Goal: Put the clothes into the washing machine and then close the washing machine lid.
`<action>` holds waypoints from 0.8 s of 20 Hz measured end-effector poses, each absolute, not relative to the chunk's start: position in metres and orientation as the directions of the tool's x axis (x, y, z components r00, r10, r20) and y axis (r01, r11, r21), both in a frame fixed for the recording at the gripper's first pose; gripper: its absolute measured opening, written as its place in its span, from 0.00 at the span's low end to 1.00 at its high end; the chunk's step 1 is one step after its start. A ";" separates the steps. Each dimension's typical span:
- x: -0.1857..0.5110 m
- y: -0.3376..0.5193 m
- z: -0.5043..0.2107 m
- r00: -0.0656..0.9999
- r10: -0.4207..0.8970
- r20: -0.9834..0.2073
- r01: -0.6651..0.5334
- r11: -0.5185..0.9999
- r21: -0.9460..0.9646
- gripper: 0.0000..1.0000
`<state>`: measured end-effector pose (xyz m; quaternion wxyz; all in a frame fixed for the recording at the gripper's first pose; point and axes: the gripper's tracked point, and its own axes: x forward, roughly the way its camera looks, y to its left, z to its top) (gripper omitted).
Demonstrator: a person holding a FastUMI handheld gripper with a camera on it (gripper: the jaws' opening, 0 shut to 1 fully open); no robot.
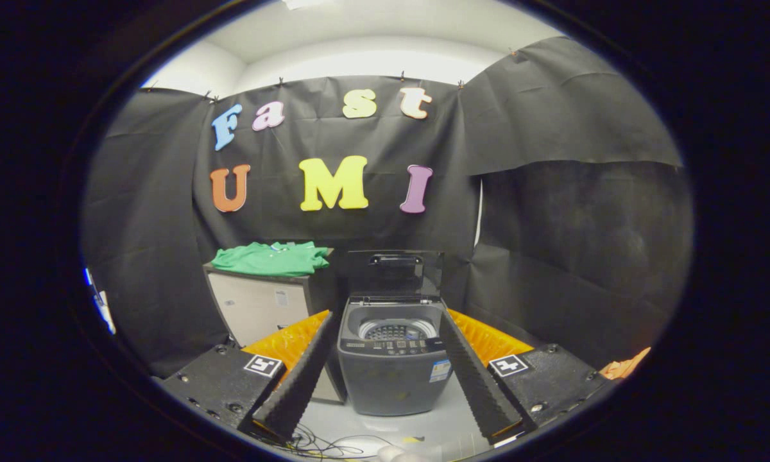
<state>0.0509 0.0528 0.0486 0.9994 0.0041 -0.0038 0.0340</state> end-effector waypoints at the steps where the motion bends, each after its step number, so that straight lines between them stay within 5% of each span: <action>1: 0.059 0.055 0.058 0.997 0.070 0.013 -0.070 0.998 0.004 1.00; 16: 0.273 0.236 0.197 0.967 0.255 0.005 -0.255 0.967 -0.007 1.00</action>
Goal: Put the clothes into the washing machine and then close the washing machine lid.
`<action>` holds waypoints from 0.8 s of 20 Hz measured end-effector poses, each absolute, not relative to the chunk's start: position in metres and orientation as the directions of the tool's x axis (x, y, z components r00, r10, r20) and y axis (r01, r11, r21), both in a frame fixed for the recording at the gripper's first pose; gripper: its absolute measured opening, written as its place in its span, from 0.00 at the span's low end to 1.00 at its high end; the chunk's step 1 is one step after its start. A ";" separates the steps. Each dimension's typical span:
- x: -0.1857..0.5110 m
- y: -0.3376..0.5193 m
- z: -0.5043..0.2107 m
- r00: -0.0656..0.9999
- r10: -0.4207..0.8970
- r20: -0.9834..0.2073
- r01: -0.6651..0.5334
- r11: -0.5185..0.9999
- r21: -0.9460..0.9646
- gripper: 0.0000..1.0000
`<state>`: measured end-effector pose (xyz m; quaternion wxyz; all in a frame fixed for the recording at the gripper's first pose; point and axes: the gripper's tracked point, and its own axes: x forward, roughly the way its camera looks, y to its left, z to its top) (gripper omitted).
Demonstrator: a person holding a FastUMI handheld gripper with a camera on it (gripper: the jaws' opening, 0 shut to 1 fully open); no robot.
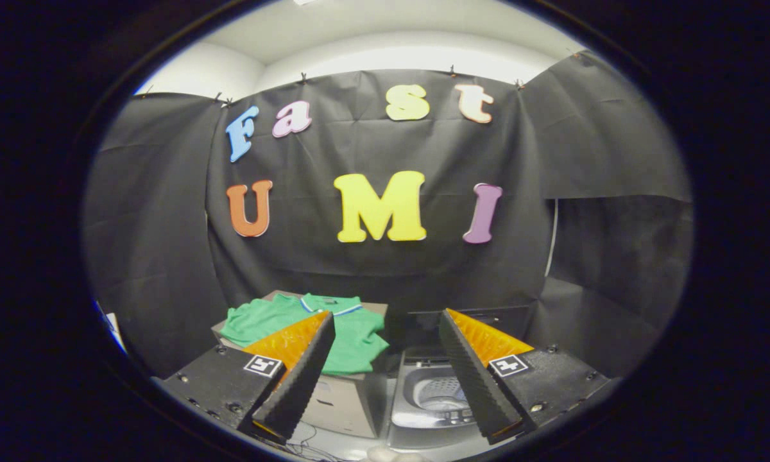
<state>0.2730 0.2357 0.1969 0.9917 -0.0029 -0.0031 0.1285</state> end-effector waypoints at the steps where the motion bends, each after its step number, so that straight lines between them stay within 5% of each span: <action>1: 0.288 0.252 0.198 0.962 0.273 -0.014 -0.273 0.962 -0.003 1.00; 16: 0.447 0.456 0.118 0.853 0.371 -0.366 -0.375 0.925 0.065 1.00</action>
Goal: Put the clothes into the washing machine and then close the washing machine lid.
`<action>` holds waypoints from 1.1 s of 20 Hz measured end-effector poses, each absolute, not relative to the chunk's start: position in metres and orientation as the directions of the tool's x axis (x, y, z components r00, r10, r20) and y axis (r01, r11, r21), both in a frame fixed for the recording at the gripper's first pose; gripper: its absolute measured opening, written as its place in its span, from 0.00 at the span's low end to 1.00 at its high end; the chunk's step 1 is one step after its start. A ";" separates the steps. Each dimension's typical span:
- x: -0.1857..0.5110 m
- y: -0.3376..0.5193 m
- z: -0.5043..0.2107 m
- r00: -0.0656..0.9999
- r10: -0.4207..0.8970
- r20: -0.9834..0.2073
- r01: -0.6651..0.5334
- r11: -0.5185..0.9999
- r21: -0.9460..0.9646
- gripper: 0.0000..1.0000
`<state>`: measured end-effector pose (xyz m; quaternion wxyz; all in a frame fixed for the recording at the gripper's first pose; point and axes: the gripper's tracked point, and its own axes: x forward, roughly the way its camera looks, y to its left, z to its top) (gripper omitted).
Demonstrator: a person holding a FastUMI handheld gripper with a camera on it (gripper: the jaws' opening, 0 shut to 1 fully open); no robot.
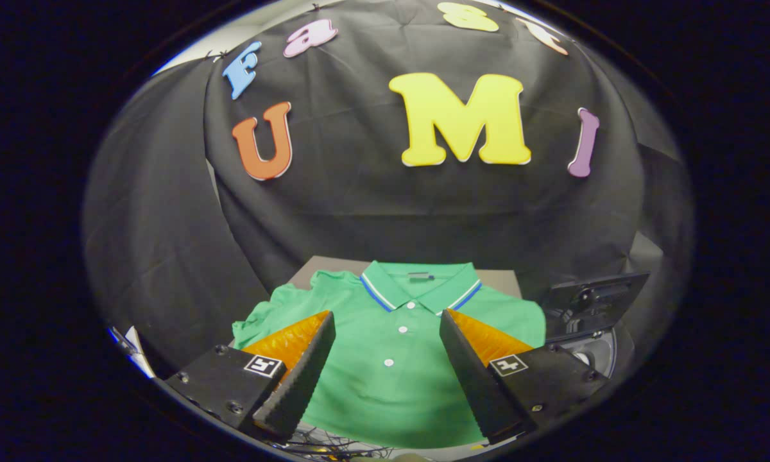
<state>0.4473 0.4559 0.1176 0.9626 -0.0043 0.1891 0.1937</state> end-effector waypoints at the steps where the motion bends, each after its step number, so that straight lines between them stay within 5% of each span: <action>1: 0.451 0.463 0.111 0.847 0.373 -0.379 -0.376 0.924 0.069 1.00; 9: 0.480 0.471 0.055 0.834 0.248 -0.492 -0.301 0.953 -0.030 1.00; 22: 0.483 0.473 0.058 0.862 0.240 -0.447 -0.283 0.959 -0.032 1.00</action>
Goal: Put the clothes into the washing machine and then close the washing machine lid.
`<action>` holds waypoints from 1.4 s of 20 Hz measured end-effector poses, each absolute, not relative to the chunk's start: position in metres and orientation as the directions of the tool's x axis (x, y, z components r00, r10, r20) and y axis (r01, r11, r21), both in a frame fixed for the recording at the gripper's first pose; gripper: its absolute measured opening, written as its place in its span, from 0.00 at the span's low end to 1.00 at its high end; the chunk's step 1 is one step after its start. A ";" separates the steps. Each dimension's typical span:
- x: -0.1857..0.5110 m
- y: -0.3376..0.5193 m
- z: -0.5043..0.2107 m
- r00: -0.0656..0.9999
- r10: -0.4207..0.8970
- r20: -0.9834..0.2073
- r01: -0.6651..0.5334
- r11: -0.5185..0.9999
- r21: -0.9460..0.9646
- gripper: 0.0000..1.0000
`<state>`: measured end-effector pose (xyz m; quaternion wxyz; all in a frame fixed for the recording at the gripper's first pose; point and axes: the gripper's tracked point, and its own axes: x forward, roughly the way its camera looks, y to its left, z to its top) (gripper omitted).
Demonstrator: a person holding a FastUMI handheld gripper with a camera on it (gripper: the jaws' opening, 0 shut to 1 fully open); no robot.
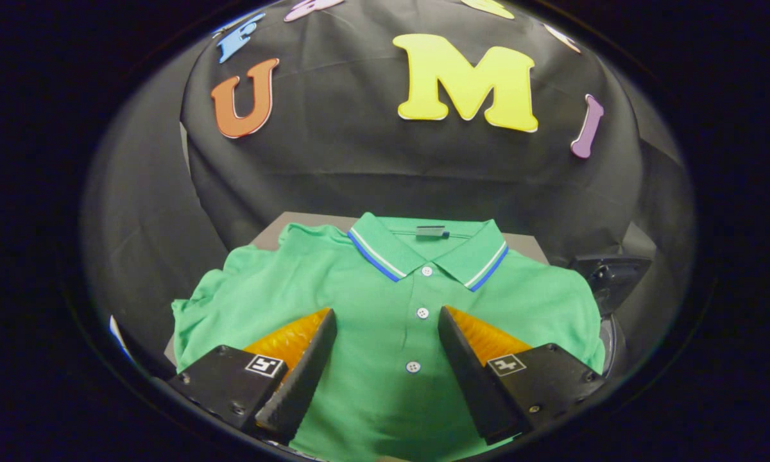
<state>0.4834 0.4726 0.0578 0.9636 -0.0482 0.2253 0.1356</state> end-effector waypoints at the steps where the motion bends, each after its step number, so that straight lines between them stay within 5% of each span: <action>1: 0.483 0.472 0.055 0.864 0.242 -0.441 -0.286 0.958 -0.033 1.00; 4: 0.485 0.469 0.055 0.853 0.239 -0.465 -0.297 0.953 -0.056 0.95; 10: 0.483 0.454 0.057 0.819 0.266 -0.509 -0.288 0.957 0.037 0.12; 18: 0.431 0.438 0.067 0.809 0.369 -0.457 -0.386 0.921 0.059 0.06; 28: 0.331 0.379 0.177 0.848 0.502 -0.170 -0.482 0.863 0.150 0.05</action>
